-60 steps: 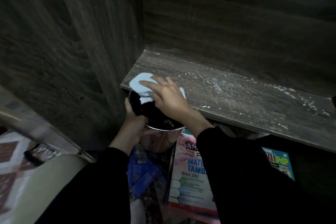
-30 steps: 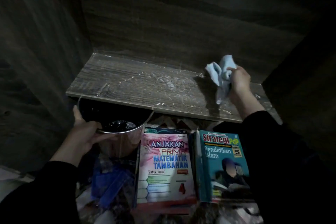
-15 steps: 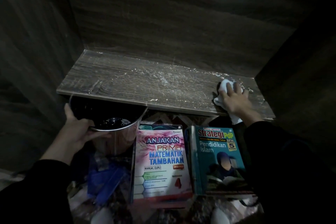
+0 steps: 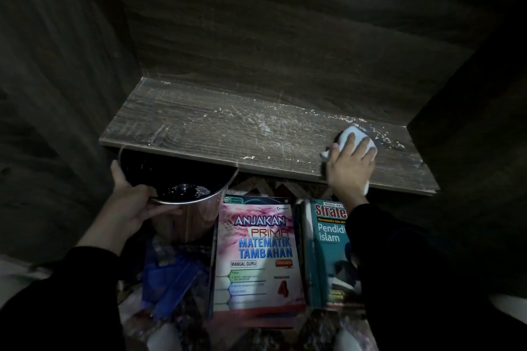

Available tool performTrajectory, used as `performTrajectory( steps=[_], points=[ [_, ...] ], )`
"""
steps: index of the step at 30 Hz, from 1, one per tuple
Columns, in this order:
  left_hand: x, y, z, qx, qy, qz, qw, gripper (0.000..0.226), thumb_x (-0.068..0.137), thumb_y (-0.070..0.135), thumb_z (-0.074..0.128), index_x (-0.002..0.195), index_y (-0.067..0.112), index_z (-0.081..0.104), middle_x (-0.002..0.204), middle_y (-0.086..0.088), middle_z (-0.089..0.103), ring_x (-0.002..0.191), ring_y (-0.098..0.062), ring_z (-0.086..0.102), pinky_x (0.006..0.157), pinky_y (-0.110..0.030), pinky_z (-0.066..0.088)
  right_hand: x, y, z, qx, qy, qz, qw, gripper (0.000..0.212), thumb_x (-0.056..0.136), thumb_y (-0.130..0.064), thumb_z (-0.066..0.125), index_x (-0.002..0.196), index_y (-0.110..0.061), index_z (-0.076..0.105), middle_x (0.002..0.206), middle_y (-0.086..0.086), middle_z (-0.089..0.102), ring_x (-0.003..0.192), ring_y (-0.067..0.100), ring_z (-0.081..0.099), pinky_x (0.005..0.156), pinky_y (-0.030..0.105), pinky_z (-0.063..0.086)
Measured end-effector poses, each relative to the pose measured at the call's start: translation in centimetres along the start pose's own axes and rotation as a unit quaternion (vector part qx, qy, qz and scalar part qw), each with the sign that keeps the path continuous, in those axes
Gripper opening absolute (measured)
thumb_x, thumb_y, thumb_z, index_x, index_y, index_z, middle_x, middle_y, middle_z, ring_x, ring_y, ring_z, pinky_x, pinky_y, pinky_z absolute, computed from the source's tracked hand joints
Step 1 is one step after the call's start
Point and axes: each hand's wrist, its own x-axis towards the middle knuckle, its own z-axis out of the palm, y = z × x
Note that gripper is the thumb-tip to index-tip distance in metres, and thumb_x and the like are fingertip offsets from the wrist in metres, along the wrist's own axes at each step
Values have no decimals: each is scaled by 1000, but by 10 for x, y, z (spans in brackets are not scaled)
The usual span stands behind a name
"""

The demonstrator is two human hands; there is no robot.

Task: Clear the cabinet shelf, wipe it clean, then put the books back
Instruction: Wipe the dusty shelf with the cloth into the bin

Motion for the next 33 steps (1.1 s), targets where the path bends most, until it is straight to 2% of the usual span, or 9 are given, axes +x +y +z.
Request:
performTrajectory(
  steps=[4, 7, 9, 12, 17, 21, 24, 28, 33],
  points=[
    [2, -1, -1, 0, 1, 3, 1000, 94, 82, -27, 27, 149, 34, 5, 153, -8, 23, 79, -39, 56, 41, -49, 53, -15, -53, 11, 53, -23, 73, 996, 58, 101, -33, 34, 149, -2, 21, 154, 30, 13, 139, 52, 13, 110, 59, 16],
    [2, -2, -1, -1, 7, 1, 1000, 95, 81, -27, 29, 150, 34, 5, 152, -5, 25, 82, -33, 55, 41, -44, 54, -29, -99, 18, 82, -18, 91, 992, 56, 93, -30, 56, 138, 1, 45, 142, 33, 38, 127, 58, 35, 100, 65, 32],
    [1, -2, 0, -2, 9, 1, 1000, 97, 81, -27, 30, 150, 36, 3, 152, -3, 23, 86, -34, 54, 41, -44, 55, -37, -126, 21, 94, -4, 87, 992, 55, 91, -30, 55, 136, 1, 48, 140, 32, 41, 126, 57, 38, 98, 65, 35],
    [-1, -1, 1, -2, 9, -1, 1000, 98, 82, -27, 30, 150, 37, 0, 150, -2, 24, 88, -35, 54, 47, -49, 53, -54, -163, 28, 110, -37, 48, 992, 58, 101, -35, 37, 149, -3, 26, 153, 28, 19, 138, 53, 16, 110, 61, 18],
    [1, -2, 1, 5, 16, -3, 1000, 98, 82, -25, 30, 150, 38, -1, 144, -4, 31, 99, -40, 55, 54, -52, 52, -78, -215, 33, 102, -93, -47, 989, 63, 103, -40, 25, 152, -8, 5, 157, 24, -1, 142, 47, -1, 113, 58, 7],
    [2, -2, 1, 8, 27, -6, 1000, 97, 83, -23, 31, 150, 39, -2, 143, -8, 36, 99, -38, 57, 51, -46, 54, -95, -244, 27, 122, -139, -154, 971, 61, 102, -37, 28, 153, -12, 4, 158, 21, -6, 144, 42, -6, 115, 52, 1],
    [0, -2, 2, 28, 35, 1, 999, 95, 87, -17, 37, 150, 40, -6, 136, -10, 44, 95, -36, 60, 47, -42, 55, -109, -253, 22, 184, -163, -233, 941, 61, 98, -26, 41, 152, -15, 16, 158, 23, -1, 145, 38, 0, 116, 44, 4],
    [-3, -1, 1, 30, 31, 3, 999, 91, 90, -10, 45, 150, 38, -4, 126, -19, 55, 73, -27, 65, 44, -37, 56, -128, -254, 11, 304, -199, -321, 875, 63, 79, -10, 63, 140, -15, 46, 143, 25, 25, 133, 39, 23, 109, 39, 25],
    [-7, 0, -4, 22, 35, 14, 999, 89, 91, -5, 50, 150, 38, -2, 129, -14, 54, 87, -30, 66, 64, -49, 59, -128, -245, -5, 412, -243, -269, 836, 62, 72, -10, 72, 128, -10, 47, 126, 11, 44, 115, 23, 43, 85, 21, 34]
  ],
)
